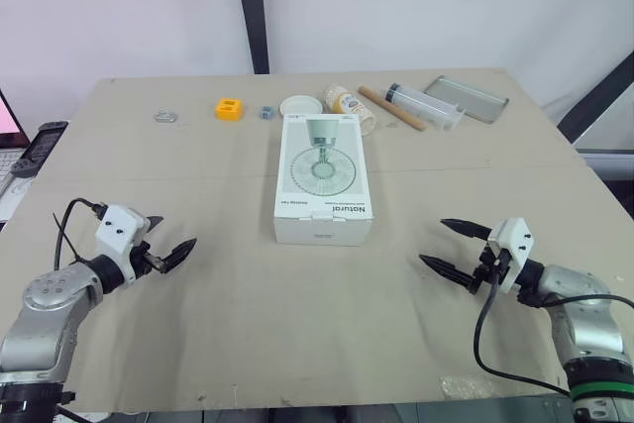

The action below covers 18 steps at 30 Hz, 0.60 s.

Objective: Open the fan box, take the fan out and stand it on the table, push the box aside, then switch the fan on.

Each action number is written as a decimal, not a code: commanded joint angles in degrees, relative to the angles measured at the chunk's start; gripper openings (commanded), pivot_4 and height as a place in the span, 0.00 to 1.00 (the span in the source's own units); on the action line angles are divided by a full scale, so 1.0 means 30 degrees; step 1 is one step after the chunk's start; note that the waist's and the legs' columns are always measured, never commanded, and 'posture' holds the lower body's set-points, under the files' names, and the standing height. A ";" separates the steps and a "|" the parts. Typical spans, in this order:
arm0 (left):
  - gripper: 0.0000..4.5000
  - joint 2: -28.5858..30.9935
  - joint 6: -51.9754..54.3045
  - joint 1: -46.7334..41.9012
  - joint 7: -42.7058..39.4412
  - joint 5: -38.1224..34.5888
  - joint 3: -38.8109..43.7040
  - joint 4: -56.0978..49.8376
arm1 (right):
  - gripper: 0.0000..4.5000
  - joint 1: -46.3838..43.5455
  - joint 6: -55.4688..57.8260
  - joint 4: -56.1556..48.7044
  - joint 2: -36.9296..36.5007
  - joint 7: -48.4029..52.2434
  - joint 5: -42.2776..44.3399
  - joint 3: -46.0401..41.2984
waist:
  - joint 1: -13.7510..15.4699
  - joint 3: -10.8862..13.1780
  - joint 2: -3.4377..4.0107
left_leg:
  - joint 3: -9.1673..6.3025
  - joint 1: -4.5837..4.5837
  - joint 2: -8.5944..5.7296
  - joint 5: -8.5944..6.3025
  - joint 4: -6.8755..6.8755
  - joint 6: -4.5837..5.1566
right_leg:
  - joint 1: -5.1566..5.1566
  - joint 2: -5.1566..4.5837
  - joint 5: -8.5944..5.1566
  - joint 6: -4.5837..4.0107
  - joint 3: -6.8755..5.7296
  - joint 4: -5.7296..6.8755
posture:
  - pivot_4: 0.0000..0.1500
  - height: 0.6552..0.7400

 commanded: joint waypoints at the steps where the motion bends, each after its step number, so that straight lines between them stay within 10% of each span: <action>1: 0.99 0.0399 -0.0362 -0.0105 -0.0019 0.0341 0.0121 -0.0142 | 1.00 0.0045 -0.0575 0.0047 -0.0023 -0.0024 0.0042 -0.0290 | 0.0000 0.0000 0.0000 | -0.0001 0.0000 0.0000 0.0000 0.0000 0.0000 | 0.0000 0.0000 0.0000 0.0000 0.0000 0.0000 | 1.00 1.00; 18: 0.99 -0.0062 -0.1820 -0.0551 -0.0099 0.0941 -0.0292 0.0553 | 1.00 0.0122 -0.0246 -0.0517 -0.0045 -0.1014 -0.0220 -0.0208 | 0.0000 0.0000 0.0000 | 0.0001 0.0000 -0.0001 0.0000 0.0000 0.0000 | 0.0000 0.0001 0.0000 0.0000 0.0000 0.0000 | 1.00 1.00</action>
